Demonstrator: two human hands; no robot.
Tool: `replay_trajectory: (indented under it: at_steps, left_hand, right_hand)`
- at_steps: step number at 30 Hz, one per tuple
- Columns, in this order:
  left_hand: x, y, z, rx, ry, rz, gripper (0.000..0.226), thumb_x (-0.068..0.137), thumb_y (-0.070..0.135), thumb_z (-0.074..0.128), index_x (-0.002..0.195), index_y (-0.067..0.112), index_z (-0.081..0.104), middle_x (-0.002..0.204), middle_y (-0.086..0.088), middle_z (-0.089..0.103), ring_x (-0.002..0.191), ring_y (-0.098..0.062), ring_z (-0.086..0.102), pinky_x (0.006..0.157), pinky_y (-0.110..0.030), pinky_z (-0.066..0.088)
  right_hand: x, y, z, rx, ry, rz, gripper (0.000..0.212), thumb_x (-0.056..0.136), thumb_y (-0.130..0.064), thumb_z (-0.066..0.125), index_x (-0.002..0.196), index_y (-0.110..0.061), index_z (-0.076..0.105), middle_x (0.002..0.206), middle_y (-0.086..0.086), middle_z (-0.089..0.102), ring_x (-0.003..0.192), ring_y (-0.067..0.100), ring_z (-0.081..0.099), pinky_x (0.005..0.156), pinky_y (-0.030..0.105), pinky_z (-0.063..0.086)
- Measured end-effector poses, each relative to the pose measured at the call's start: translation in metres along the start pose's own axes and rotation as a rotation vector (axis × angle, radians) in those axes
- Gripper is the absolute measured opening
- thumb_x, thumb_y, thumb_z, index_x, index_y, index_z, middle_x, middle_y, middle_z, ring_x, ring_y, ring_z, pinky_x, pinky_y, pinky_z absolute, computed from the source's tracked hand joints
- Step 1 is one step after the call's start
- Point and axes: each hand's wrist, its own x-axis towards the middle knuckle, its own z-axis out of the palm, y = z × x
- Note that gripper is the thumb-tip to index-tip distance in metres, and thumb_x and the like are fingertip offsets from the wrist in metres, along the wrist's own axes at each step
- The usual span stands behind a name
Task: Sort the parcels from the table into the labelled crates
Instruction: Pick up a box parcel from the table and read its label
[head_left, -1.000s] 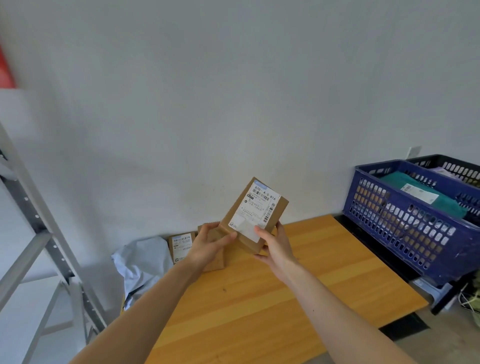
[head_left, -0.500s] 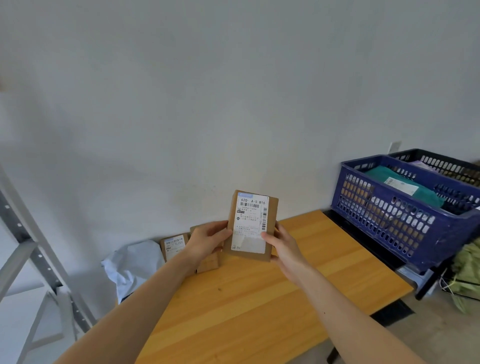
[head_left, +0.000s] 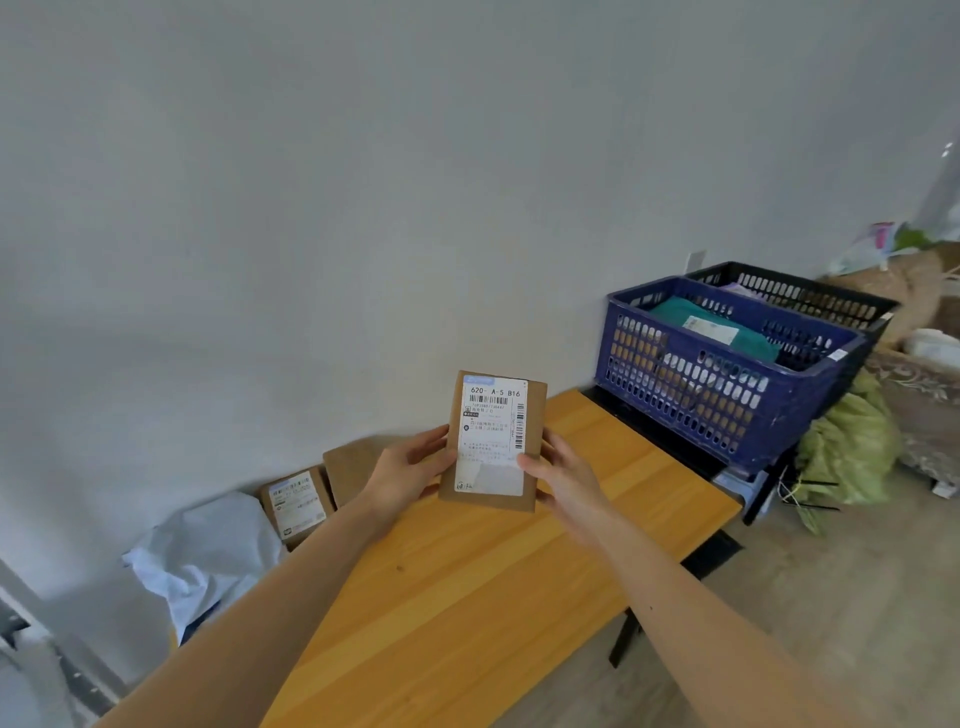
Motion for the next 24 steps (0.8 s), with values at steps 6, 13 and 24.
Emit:
replay_trajectory:
  at_steps: [6, 13, 24]
  left_hand:
    - [0.011, 0.003, 0.034, 0.014, -0.122, 0.024, 0.043, 0.089, 0.028, 0.066, 0.131, 0.028, 0.056, 0.116, 0.014, 0.067, 0.102, -0.008, 0.066, 0.081, -0.027, 0.055]
    - [0.029, 0.005, 0.100, 0.051, -0.266, 0.012, 0.039, 0.091, 0.026, 0.064, 0.130, 0.030, 0.058, 0.122, 0.010, 0.066, 0.106, -0.011, 0.065, 0.087, -0.033, 0.054]
    - [0.063, 0.016, 0.247, 0.126, -0.389, -0.004, 0.043, 0.093, 0.028, 0.061, 0.135, 0.022, 0.053, 0.118, 0.006, 0.068, 0.099, -0.013, 0.068, 0.074, -0.025, 0.054]
  right_hand:
    - [-0.017, 0.006, -0.038, -0.004, 0.106, -0.005, 0.055, 0.089, -0.009, 0.065, 0.134, -0.035, 0.045, 0.125, -0.014, 0.060, 0.112, 0.007, 0.059, 0.079, 0.026, 0.054]
    - [-0.037, 0.004, -0.102, -0.076, 0.199, -0.015, 0.062, 0.092, -0.011, 0.062, 0.143, -0.035, 0.037, 0.132, -0.017, 0.053, 0.122, 0.012, 0.052, 0.101, 0.041, 0.048]
    - [-0.053, 0.000, -0.241, 0.016, 0.405, -0.033, 0.058, 0.088, -0.008, 0.067, 0.136, -0.030, 0.044, 0.129, -0.013, 0.056, 0.116, 0.013, 0.057, 0.096, 0.039, 0.051]
